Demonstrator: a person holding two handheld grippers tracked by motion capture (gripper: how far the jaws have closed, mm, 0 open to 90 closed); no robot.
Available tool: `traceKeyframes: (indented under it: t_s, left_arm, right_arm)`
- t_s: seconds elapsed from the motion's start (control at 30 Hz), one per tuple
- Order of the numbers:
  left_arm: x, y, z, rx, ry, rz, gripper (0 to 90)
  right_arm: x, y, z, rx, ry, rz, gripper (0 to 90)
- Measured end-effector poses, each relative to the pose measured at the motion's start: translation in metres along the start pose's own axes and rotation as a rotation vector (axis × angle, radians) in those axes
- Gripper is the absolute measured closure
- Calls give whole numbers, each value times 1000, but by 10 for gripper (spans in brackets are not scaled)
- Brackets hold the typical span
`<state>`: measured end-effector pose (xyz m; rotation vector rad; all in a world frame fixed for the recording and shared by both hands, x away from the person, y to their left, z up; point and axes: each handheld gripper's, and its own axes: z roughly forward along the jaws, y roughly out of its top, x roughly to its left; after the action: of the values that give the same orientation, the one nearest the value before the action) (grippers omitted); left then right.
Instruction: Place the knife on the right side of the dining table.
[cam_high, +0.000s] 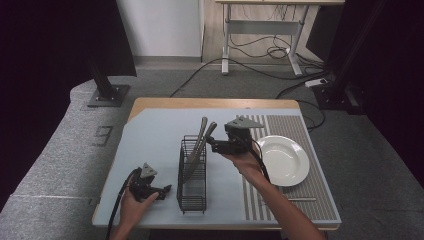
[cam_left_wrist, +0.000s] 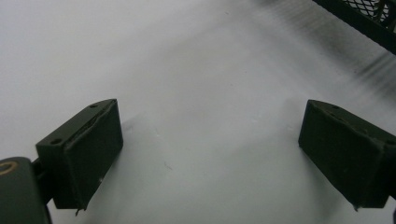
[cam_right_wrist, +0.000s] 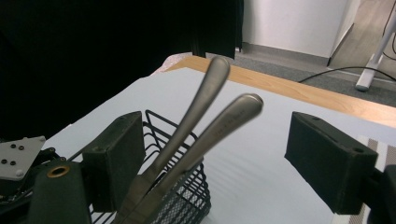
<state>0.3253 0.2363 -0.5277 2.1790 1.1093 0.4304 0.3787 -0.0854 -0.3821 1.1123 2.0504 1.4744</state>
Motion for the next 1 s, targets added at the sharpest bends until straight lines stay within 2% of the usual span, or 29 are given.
traceKeyframes:
  t_s: [0.63, 0.73, 1.0]
  left_arm:
    - [0, 0, 0, 1, 0, 0, 57]
    - [0, 0, 0, 1, 0, 0, 56]
    - [0, 0, 0, 1, 0, 1, 57]
  right_arm:
    - [4, 20, 33, 4, 20, -28, 262]
    - [5, 24, 38, 11, 33, -34, 278]
    - [7, 29, 55, 42, 25, -37, 308]
